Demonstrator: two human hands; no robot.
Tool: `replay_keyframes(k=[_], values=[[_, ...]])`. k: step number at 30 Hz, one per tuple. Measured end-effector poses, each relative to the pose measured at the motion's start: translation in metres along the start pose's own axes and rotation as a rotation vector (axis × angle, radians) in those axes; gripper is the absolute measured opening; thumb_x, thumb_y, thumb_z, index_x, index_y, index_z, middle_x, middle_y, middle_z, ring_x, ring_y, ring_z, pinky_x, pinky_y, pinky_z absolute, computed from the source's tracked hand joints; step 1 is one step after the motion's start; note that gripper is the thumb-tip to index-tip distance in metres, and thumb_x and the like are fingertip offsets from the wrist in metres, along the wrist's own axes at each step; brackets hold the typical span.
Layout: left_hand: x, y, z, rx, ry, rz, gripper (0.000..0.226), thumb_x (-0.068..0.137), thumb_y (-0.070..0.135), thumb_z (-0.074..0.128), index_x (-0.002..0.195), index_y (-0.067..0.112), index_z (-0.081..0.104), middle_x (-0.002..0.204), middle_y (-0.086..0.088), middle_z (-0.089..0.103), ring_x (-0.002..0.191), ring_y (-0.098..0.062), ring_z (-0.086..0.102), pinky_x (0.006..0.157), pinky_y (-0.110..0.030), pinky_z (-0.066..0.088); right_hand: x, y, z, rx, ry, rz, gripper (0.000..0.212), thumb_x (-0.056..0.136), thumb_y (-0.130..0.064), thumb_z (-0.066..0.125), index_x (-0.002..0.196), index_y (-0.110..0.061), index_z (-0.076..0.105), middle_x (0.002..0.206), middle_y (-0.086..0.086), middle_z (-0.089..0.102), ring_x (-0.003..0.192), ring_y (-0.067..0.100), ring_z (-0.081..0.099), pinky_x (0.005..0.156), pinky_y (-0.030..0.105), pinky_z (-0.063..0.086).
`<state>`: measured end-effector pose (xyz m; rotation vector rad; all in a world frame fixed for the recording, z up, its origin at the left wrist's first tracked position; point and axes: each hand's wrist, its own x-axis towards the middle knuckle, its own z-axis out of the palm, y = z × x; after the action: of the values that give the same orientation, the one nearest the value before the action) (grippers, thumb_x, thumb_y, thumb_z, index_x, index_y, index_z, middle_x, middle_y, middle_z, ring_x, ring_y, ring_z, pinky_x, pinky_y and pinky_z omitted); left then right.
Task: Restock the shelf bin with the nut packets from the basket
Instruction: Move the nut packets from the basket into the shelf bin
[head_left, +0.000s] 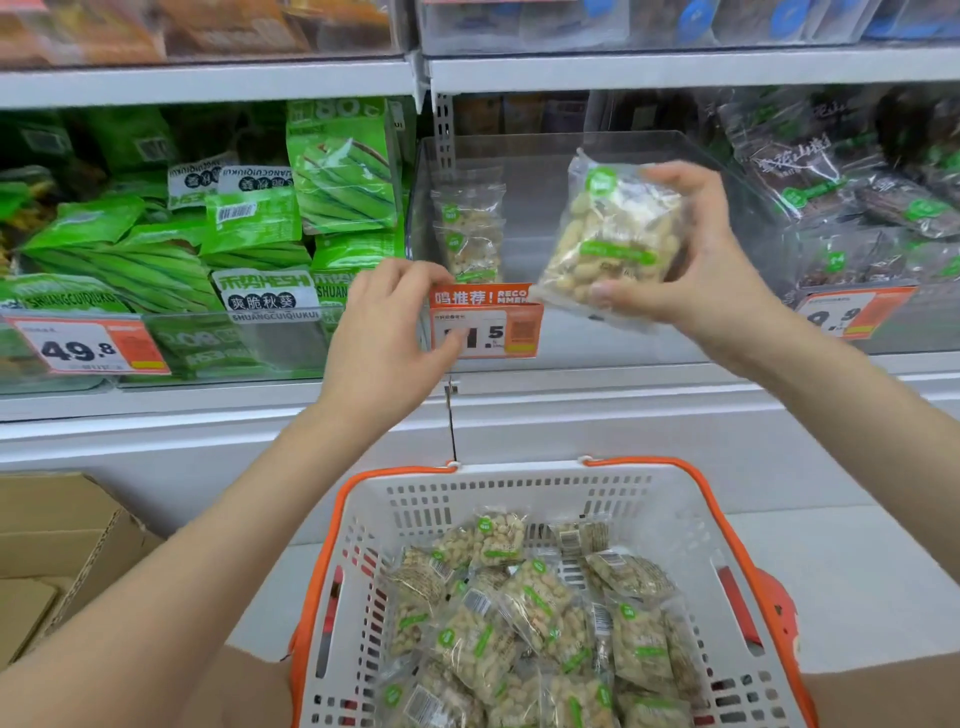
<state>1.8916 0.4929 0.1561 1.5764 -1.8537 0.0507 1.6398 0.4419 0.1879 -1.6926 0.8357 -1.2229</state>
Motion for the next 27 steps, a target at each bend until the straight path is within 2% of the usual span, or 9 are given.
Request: replay_keyframes(k=[3, 7, 11, 14, 16, 18, 20, 22, 27], values=[[0.009, -0.009, 0.011, 0.179, -0.074, 0.154, 0.059, 0.073, 0.017, 0.073, 0.128, 0.014, 0.053, 0.12, -0.008, 0.055, 0.113, -0.031, 0.045, 0.092, -0.043, 0.039, 0.046, 0.002, -0.001, -0.154, -0.04, -0.033, 0.082, 0.065, 0.003, 0.083, 0.123, -0.026, 0.032, 0.127, 0.008, 0.046, 0.099, 0.005, 0.062, 0.078, 0.024, 0.055], [0.016, -0.013, 0.023, 0.312, -0.052, 0.227, 0.059, 0.068, 0.021, 0.074, 0.123, 0.017, 0.055, 0.111, -0.005, 0.061, 0.108, -0.028, 0.053, 0.082, -0.034, 0.026, 0.094, 0.028, 0.028, -0.311, -0.207, 0.042, 0.083, 0.065, 0.005, 0.083, 0.127, -0.02, 0.033, 0.113, 0.0, 0.049, 0.08, -0.007, 0.062, 0.065, 0.015, 0.051], [0.021, -0.015, 0.032, 0.348, -0.009, 0.238, 0.056, 0.065, 0.02, 0.077, 0.116, 0.016, 0.055, 0.101, -0.004, 0.06, 0.097, -0.028, 0.056, 0.077, -0.033, 0.025, 0.119, 0.067, 0.064, -0.483, -0.371, 0.063, 0.08, 0.073, -0.005, 0.08, 0.135, -0.015, 0.03, 0.124, 0.001, 0.041, 0.097, 0.01, 0.055, 0.073, 0.006, 0.044], [0.023, -0.018, 0.035, 0.351, 0.017, 0.257, 0.054, 0.064, 0.02, 0.078, 0.113, 0.016, 0.055, 0.098, -0.004, 0.06, 0.093, -0.028, 0.056, 0.075, -0.034, 0.024, 0.13, 0.079, 0.078, -0.631, -0.441, 0.104, 0.08, 0.077, -0.009, 0.075, 0.137, -0.01, 0.022, 0.103, -0.001, 0.043, 0.079, 0.01, 0.048, 0.062, 0.001, 0.036], [0.023, -0.018, 0.035, 0.36, 0.017, 0.26, 0.052, 0.064, 0.02, 0.078, 0.111, 0.015, 0.056, 0.096, -0.004, 0.059, 0.091, -0.028, 0.057, 0.074, -0.034, 0.024, 0.13, 0.085, 0.08, -0.685, -0.43, 0.116, 0.075, 0.08, -0.012, 0.071, 0.136, -0.01, 0.022, 0.087, -0.005, 0.034, 0.07, 0.007, 0.039, 0.059, 0.007, 0.033], [0.023, -0.018, 0.035, 0.371, 0.016, 0.255, 0.049, 0.064, 0.019, 0.078, 0.108, 0.015, 0.057, 0.094, -0.004, 0.059, 0.088, -0.028, 0.057, 0.072, -0.034, 0.024, 0.126, 0.089, 0.082, -0.746, -0.441, 0.139, 0.07, 0.085, -0.015, 0.066, 0.138, -0.013, 0.022, 0.093, 0.001, 0.034, 0.068, 0.013, 0.04, 0.064, 0.013, 0.032], [0.022, -0.018, 0.035, 0.37, 0.016, 0.252, 0.049, 0.064, 0.018, 0.078, 0.107, 0.015, 0.056, 0.093, -0.003, 0.058, 0.087, -0.028, 0.057, 0.072, -0.034, 0.024, 0.125, 0.09, 0.08, -0.789, -0.481, 0.197, 0.077, 0.086, -0.019, 0.066, 0.145, -0.019, 0.015, 0.114, 0.017, 0.038, 0.084, 0.026, 0.051, 0.085, 0.027, 0.042], [0.022, -0.018, 0.035, 0.362, 0.026, 0.253, 0.05, 0.063, 0.015, 0.078, 0.107, 0.016, 0.055, 0.091, -0.003, 0.058, 0.085, -0.028, 0.057, 0.072, -0.034, 0.023, 0.125, 0.088, 0.075, -0.741, -0.544, 0.302, 0.094, 0.082, -0.027, 0.072, 0.147, -0.03, 0.004, 0.128, 0.021, 0.033, 0.108, 0.031, 0.05, 0.104, 0.039, 0.039], [0.019, -0.018, 0.034, 0.344, 0.057, 0.264, 0.05, 0.064, 0.009, 0.075, 0.108, 0.017, 0.053, 0.089, -0.003, 0.059, 0.083, -0.028, 0.058, 0.071, -0.033, 0.023, 0.125, 0.085, 0.071, -0.724, -0.576, 0.341, 0.102, 0.07, -0.028, 0.083, 0.141, -0.042, 0.011, 0.131, 0.018, 0.037, 0.115, 0.036, 0.049, 0.101, 0.046, 0.044]])
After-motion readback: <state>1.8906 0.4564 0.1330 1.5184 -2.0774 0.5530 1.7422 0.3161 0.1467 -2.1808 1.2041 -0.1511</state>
